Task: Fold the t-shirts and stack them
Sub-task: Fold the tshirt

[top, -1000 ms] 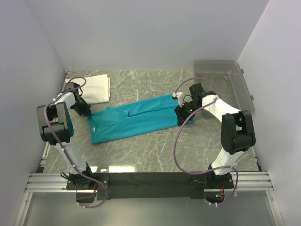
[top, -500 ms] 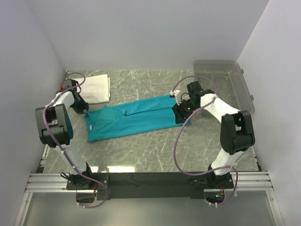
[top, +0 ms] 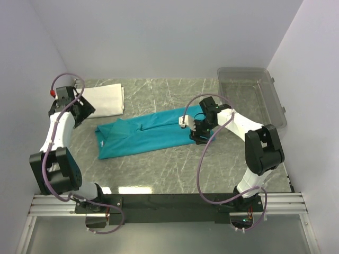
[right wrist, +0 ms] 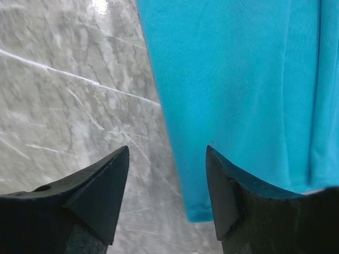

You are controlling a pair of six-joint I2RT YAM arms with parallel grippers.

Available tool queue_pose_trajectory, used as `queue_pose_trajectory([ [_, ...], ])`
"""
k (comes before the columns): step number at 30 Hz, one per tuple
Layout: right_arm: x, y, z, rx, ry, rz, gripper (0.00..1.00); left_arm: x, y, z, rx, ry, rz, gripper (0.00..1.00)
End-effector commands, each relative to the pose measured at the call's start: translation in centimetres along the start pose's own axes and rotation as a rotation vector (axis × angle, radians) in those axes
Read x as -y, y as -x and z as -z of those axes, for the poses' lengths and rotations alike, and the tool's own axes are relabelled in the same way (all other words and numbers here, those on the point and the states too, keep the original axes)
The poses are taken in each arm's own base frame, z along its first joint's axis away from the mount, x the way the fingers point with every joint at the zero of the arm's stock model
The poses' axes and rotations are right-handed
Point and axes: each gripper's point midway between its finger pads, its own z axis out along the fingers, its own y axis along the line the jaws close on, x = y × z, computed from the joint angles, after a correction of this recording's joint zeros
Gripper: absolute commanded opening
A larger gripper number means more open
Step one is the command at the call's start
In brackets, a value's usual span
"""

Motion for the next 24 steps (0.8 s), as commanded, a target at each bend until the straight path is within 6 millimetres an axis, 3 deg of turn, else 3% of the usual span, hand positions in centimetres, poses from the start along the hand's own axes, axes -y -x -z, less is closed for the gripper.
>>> queue_pose_trajectory([
  [1,0.6,0.2,-0.7,-0.051,-0.016,0.141,0.66,-0.7,-2.7,2.0,-0.059,-0.033,0.042,0.81],
  [12,1.5,-1.7,-3.8,-0.178,-0.093,0.087,0.49,-1.7,-6.7,5.2,-0.123,-0.077,0.089,0.80],
  [19,1.3,-2.6,-3.7,-0.216,-0.109,0.069,0.18,-1.6,-6.6,6.3,-0.102,-0.096,0.103,0.80],
  [24,-0.5,-3.9,-3.2,-0.245,-0.092,0.065,0.01,-1.3,-7.5,6.2,-0.130,-0.124,0.123,0.80],
])
